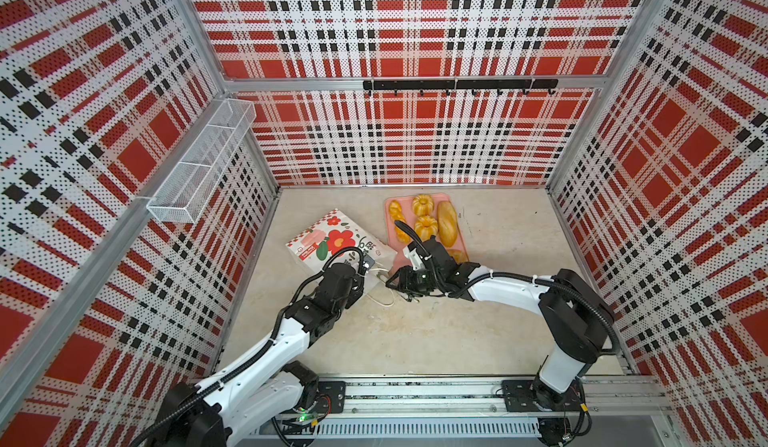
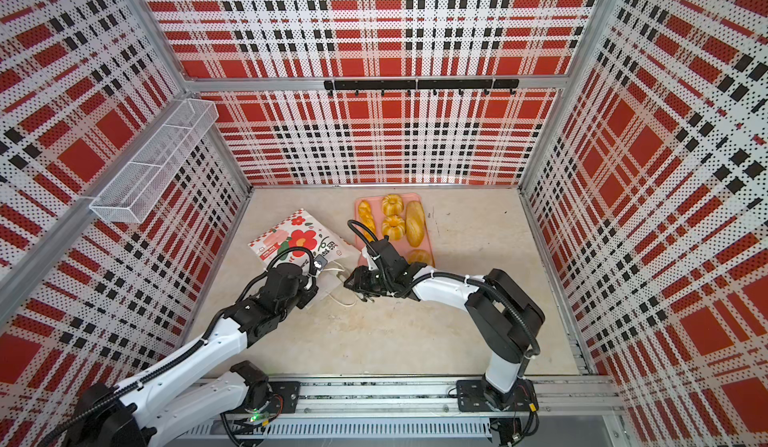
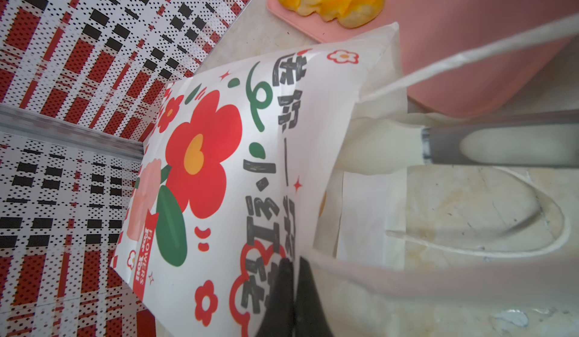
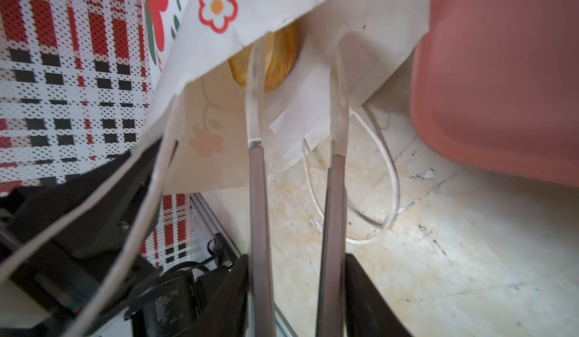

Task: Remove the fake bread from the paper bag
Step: 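Close the tongs on the last yellow bread inside the bag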

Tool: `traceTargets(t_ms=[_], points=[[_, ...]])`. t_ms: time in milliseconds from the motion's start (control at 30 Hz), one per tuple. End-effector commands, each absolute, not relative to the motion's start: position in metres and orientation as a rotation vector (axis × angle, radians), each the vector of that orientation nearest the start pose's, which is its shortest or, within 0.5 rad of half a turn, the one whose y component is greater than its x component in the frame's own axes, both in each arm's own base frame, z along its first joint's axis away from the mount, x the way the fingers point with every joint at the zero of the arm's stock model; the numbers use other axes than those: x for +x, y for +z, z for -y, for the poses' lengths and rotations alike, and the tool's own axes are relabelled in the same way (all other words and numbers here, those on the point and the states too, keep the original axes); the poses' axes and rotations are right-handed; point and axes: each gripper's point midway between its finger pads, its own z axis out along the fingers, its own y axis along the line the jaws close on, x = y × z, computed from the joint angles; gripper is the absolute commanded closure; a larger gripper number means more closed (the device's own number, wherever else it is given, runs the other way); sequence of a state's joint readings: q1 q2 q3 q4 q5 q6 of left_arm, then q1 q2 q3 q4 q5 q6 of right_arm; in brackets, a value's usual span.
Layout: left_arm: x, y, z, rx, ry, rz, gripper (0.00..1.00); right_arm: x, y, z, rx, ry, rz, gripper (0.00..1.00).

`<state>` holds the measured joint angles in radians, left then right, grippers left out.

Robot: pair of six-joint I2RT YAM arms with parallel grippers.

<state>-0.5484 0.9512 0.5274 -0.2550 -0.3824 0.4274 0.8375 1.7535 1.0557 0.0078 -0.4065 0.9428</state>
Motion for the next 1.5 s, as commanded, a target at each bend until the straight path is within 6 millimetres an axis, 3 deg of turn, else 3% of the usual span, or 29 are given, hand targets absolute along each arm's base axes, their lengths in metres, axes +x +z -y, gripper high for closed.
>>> traceTargets(t_ms=[0,533,600,700,800,933,1467], points=[[0.284,0.133,0.105,0.877,0.344,-2.038,1.00,0.279,0.144,-0.421,-0.134,1.414,-2.473,0.51],[0.283,0.130,0.109,0.908,0.350,-2.037,1.00,0.287,0.127,-0.454,-0.105,1.483,-2.502,0.50],[0.283,0.128,0.109,0.914,0.355,-2.041,1.00,0.286,0.127,-0.458,-0.115,1.502,-2.496,0.57],[0.283,0.126,0.107,0.914,0.372,-2.049,1.00,0.282,0.129,-0.459,-0.130,1.503,-2.493,0.77],[0.284,0.123,0.105,0.913,0.389,-2.058,1.00,0.276,0.131,-0.448,-0.146,1.451,-2.496,0.91],[0.287,0.121,0.103,0.907,0.409,-2.067,1.00,0.263,0.132,-0.428,-0.164,1.376,-2.512,0.99],[0.294,0.129,0.087,0.804,0.454,-2.084,1.00,0.216,0.154,-0.359,-0.285,1.022,-2.558,1.00]])
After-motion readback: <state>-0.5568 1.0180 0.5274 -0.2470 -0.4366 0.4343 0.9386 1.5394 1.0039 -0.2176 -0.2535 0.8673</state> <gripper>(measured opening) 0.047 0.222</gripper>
